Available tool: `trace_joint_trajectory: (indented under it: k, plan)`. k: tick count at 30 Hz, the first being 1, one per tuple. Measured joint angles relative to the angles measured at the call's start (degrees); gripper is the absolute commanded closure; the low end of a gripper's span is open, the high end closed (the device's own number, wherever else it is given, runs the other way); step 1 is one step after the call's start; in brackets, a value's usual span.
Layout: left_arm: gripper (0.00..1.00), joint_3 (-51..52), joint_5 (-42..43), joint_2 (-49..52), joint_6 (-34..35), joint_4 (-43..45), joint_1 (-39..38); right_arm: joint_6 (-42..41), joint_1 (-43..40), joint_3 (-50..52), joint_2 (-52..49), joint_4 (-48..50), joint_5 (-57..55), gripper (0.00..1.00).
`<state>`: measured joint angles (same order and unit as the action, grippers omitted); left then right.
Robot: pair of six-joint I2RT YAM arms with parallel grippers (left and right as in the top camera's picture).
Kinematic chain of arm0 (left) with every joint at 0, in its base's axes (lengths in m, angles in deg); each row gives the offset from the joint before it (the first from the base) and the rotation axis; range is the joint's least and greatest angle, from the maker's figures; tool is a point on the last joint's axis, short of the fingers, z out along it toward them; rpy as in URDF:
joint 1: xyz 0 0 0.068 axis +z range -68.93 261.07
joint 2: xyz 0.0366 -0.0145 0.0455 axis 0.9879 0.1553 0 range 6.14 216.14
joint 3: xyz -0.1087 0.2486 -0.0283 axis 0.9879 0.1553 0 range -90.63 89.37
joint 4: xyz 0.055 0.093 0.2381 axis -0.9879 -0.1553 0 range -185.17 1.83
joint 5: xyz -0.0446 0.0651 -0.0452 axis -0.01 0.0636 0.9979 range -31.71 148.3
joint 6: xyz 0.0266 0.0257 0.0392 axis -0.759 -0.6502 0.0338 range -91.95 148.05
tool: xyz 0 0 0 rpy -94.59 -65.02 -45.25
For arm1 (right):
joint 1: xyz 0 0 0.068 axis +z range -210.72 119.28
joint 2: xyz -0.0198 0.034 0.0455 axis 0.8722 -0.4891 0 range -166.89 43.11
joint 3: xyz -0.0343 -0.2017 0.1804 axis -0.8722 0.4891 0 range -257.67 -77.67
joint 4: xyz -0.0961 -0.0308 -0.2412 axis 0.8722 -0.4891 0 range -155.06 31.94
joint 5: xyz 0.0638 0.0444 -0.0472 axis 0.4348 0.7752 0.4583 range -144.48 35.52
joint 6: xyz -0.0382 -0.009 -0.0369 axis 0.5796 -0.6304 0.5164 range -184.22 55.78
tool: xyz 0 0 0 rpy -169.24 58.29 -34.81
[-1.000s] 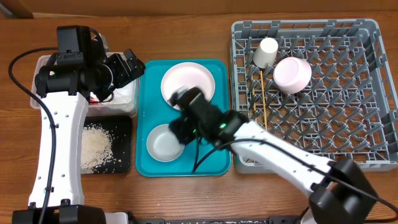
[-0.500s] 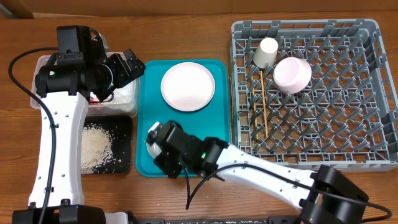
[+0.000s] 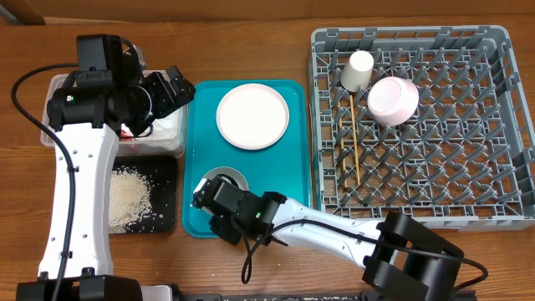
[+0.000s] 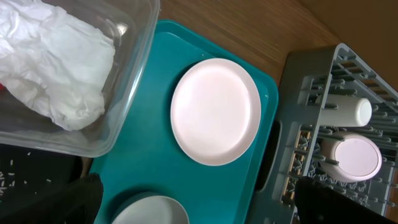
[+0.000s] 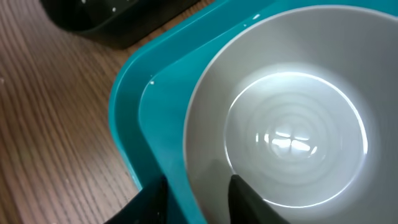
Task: Sort waste into correct bins and load items into the dishwasher
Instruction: 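Reach the right gripper to the white bowl on the teal tray and grasp its rim, then carry the white bowl into the rack and set it on its side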
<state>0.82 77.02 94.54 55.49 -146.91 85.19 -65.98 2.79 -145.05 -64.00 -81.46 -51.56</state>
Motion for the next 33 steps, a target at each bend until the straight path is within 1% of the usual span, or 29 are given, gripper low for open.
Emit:
trace_joint_trajectory:
  k: [8,11,12,14,15,16,17,18,21,29,33]
  plan:
    - [0.00,0.00,0.00,0.00,0.00,0.02,0.00,0.50,0.00,0.00,0.00,-0.07,-0.42,0.84]
    - [0.00,0.00,0.00,0.00,0.00,0.02,0.00,0.50,0.02,0.00,0.00,-0.26,-0.42,0.84]
    - [0.00,0.00,0.00,0.00,0.00,0.02,0.00,0.52,0.00,0.00,0.00,-0.46,-0.42,0.76]
    - [0.00,0.00,0.00,0.00,0.00,0.02,0.00,0.46,0.02,0.00,0.00,-0.98,-0.44,0.75]
    - [0.00,0.00,0.00,0.00,0.00,0.02,0.00,0.50,0.00,0.00,0.00,-1.40,-0.42,0.76]
    - [0.00,0.00,0.00,0.00,0.00,0.02,0.00,0.57,0.00,0.00,0.00,-1.66,-0.42,0.79]
    - [0.00,0.00,0.00,0.00,0.00,0.02,0.00,0.55,0.00,0.00,0.00,-1.77,-0.44,0.83]
    - [0.00,0.00,0.00,0.00,0.00,0.02,0.00,0.74,0.02,0.00,0.00,-1.81,-0.44,0.89]
    - [0.00,0.00,0.00,0.00,0.00,0.00,0.00,0.72,0.00,0.00,0.00,-1.84,-0.57,0.95]
    - [0.00,0.00,0.00,0.00,0.00,0.02,0.00,0.76,0.00,-0.07,0.00,-1.88,-1.38,0.96]
    - [0.00,0.00,0.00,0.00,0.00,0.02,0.00,0.96,0.00,-1.57,0.35,-4.94,-1.81,0.96]
